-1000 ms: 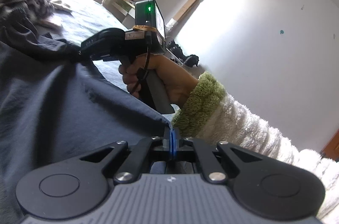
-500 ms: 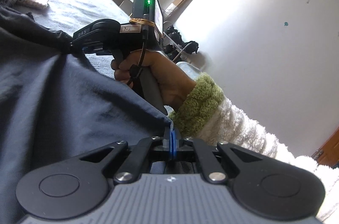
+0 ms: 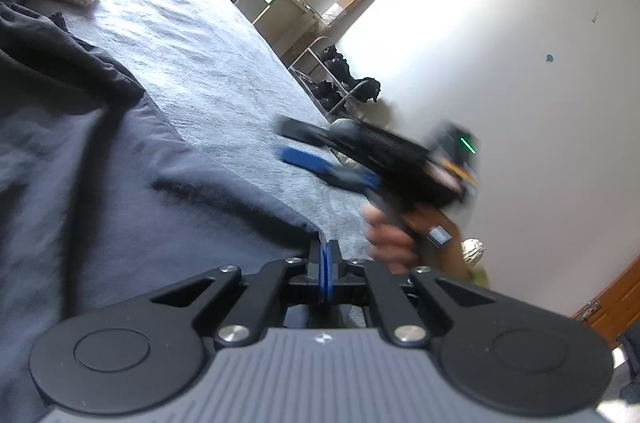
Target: Fold clothes
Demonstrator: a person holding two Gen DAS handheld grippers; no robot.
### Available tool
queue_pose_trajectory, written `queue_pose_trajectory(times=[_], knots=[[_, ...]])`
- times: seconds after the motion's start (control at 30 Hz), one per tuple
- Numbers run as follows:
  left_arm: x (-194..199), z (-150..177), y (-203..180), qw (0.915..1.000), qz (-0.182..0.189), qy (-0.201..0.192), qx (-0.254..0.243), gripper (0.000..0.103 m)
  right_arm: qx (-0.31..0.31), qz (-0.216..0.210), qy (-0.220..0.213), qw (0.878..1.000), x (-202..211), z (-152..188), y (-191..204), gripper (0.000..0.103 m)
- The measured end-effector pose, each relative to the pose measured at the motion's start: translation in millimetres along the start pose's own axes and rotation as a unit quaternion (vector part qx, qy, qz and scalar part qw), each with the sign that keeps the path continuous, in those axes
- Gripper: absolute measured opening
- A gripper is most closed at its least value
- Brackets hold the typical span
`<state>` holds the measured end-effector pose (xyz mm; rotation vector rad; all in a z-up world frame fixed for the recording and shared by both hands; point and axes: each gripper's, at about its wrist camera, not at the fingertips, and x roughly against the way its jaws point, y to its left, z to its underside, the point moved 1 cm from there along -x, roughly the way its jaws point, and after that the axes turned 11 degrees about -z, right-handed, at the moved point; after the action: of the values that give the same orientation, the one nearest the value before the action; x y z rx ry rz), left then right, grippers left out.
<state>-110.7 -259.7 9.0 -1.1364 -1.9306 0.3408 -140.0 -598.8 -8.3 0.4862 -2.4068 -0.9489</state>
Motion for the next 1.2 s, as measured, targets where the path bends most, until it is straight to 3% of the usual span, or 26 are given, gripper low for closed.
queue_pose_trajectory(times=[0.13,0.3,0.43,0.73,0.8,0.83,0.87,0.93,1.03,1.2], knots=[[-18.0,-1.6,-14.5,0.9998,-0.005,0.016,-0.006,0.002,-0.026,-0.046,-0.05,0.997,76.1,40.2,-3.8,0.061],[-57.9,-4.3,-24.4,0.9986,-0.023,0.048,-0.006,0.002,-0.051,-0.103,-0.034,0.993,95.7,102.8,-6.9,0.062],[-85.4,-3.8,-26.4,0.9961,-0.047,0.075,-0.003,0.002,-0.039,-0.097,-0.027,0.994,84.6,135.3,-4.8,0.063],[-122.6,-2.1,-40.4,0.9898,-0.091,0.105,-0.029,0.002,0.038,-0.067,-0.067,0.995,64.9,152.6,0.3,0.064],[-126.4,-2.1,-46.4,0.9897,-0.091,0.103,-0.038,0.002,0.055,-0.043,-0.081,0.994,59.0,153.3,2.5,0.058],[-129.0,-2.0,-49.6,0.9897,-0.091,0.102,-0.042,0.002,0.059,-0.029,-0.088,0.994,57.1,154.3,2.5,0.046],[-131.4,-1.8,-52.7,0.9895,-0.091,0.102,-0.047,0.003,0.063,-0.014,-0.095,0.993,55.1,155.2,2.3,0.025],[-135.4,-0.1,-58.7,0.9885,-0.093,0.102,-0.06,0.003,0.051,-0.002,-0.112,0.992,52.4,156.7,-2.6,0.01],[-143.8,3.6,-64.5,0.9863,-0.099,0.108,-0.076,0.004,0.016,-0.012,-0.139,0.99,54.9,161.7,-11.5,0.005],[-149.9,7.4,-68.4,0.9851,-0.083,0.128,-0.079,0.032,-0.036,-0.017,-0.168,0.985,58.4,169.0,-24.8,0.004]])
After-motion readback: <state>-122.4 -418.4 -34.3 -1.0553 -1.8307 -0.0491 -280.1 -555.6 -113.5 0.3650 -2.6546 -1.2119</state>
